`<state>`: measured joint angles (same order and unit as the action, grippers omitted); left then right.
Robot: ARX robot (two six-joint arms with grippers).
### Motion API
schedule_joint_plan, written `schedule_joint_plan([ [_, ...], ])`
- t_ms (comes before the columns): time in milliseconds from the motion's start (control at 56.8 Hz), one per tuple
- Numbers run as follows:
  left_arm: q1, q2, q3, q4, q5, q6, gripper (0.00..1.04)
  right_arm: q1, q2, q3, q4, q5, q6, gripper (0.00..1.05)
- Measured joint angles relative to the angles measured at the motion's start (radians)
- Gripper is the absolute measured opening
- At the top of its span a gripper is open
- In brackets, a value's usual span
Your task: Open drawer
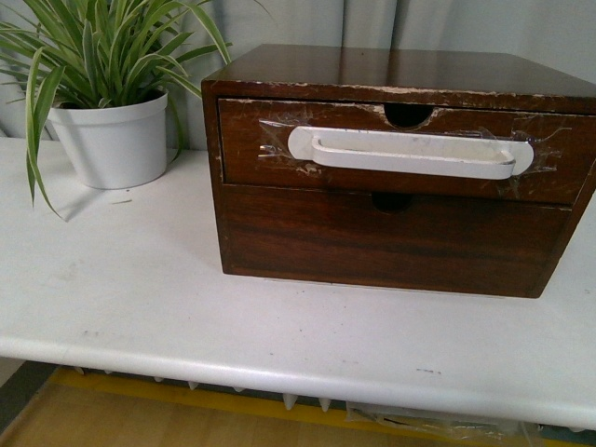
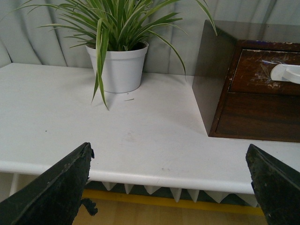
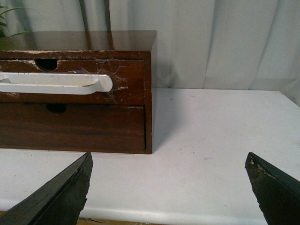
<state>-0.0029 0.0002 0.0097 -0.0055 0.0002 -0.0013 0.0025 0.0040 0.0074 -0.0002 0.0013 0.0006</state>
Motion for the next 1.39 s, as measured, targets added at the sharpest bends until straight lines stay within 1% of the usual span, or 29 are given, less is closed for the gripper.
schedule_joint_plan([
  [1110, -0.001, 0.003, 0.001, -0.004, -0.008, -0.005, 0.99, 0.0, 0.003, 0.001, -0.005, 0.0, 0.002, 0.96],
  [1128, -0.006, 0.009, 0.004, -0.014, -0.013, -0.008, 0.99, 0.0, 0.007, 0.003, -0.015, 0.0, 0.006, 0.96],
  [1181, -0.037, 0.077, 0.053, -0.139, -0.105, -0.074, 0.99, 0.003, 0.056, 0.041, -0.113, -0.012, 0.025, 0.96],
  [1233, -0.06, 0.132, 0.075, -0.178, -0.138, -0.093, 0.99, 0.005, 0.126, 0.077, -0.16, -0.027, 0.019, 0.96],
  [1286, -0.09, 0.188, 0.092, -0.175, -0.129, -0.097, 0.99, 0.002, 0.198, 0.099, -0.16, -0.057, 0.0, 0.96],
  [1392, -0.151, 0.337, 0.158, -0.114, -0.039, -0.043, 0.99, -0.011, 0.349, 0.167, -0.127, -0.122, -0.082, 0.96],
])
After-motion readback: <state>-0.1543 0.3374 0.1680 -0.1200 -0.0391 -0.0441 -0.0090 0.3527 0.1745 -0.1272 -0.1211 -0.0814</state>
